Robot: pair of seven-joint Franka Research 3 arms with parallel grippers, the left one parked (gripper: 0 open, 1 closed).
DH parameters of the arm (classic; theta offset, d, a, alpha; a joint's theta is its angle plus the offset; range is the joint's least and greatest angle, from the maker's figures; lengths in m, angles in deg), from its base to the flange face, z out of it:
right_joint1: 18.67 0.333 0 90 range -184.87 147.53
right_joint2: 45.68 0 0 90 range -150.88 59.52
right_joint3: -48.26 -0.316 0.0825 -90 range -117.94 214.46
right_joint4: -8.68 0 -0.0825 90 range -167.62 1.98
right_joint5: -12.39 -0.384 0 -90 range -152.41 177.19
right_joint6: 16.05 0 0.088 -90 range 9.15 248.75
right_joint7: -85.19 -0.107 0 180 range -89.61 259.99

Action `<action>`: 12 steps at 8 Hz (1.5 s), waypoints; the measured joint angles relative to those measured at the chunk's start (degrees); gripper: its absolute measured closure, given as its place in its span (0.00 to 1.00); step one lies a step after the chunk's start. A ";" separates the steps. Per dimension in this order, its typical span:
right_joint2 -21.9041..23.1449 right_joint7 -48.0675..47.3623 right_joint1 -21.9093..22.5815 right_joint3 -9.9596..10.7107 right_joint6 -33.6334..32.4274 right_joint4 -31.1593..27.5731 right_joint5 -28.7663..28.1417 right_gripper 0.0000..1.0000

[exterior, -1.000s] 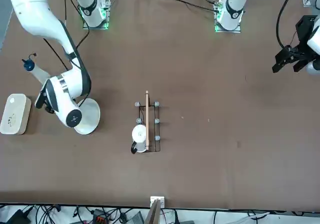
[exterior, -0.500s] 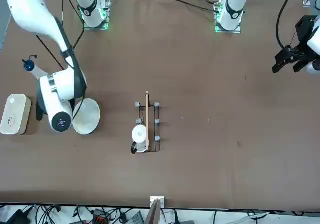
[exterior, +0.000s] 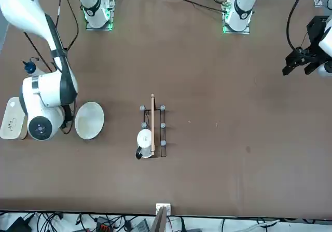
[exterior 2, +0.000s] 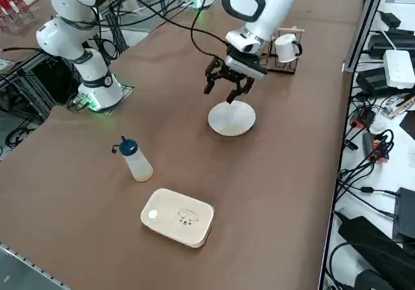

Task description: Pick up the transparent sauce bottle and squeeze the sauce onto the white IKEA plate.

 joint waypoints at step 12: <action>27.54 61.52 9.50 17.13 0.69 -5.84 -27.38 0.00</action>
